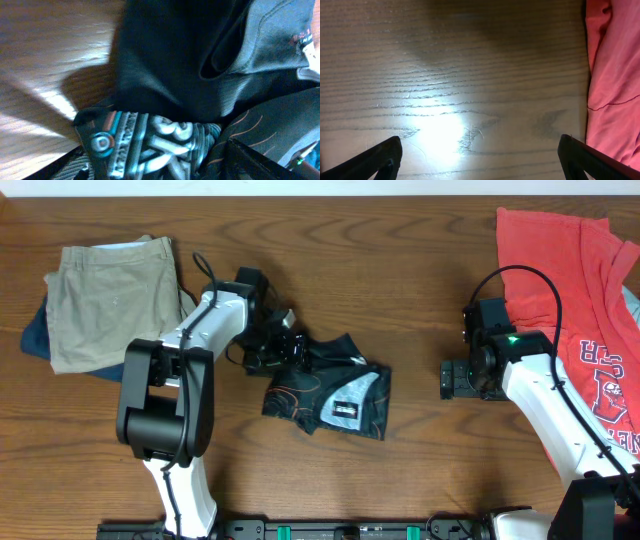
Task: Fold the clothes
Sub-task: 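Grasp the folded jersey bundle with the left gripper and carry it left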
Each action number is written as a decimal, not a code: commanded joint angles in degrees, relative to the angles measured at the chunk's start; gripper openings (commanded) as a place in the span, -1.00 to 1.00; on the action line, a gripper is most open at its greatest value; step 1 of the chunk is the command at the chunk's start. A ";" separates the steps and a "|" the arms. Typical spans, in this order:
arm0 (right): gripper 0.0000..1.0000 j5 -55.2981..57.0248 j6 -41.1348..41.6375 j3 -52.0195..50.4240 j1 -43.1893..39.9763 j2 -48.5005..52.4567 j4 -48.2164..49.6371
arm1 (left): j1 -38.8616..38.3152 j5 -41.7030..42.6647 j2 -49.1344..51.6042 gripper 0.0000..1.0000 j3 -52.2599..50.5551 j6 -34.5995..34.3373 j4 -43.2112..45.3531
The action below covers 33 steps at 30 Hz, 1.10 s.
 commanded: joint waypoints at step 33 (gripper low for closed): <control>0.94 0.00 -0.20 0.76 -0.79 -1.07 -0.50 | 34.82 -41.70 -16.26 -0.88 12.26 -6.84 12.92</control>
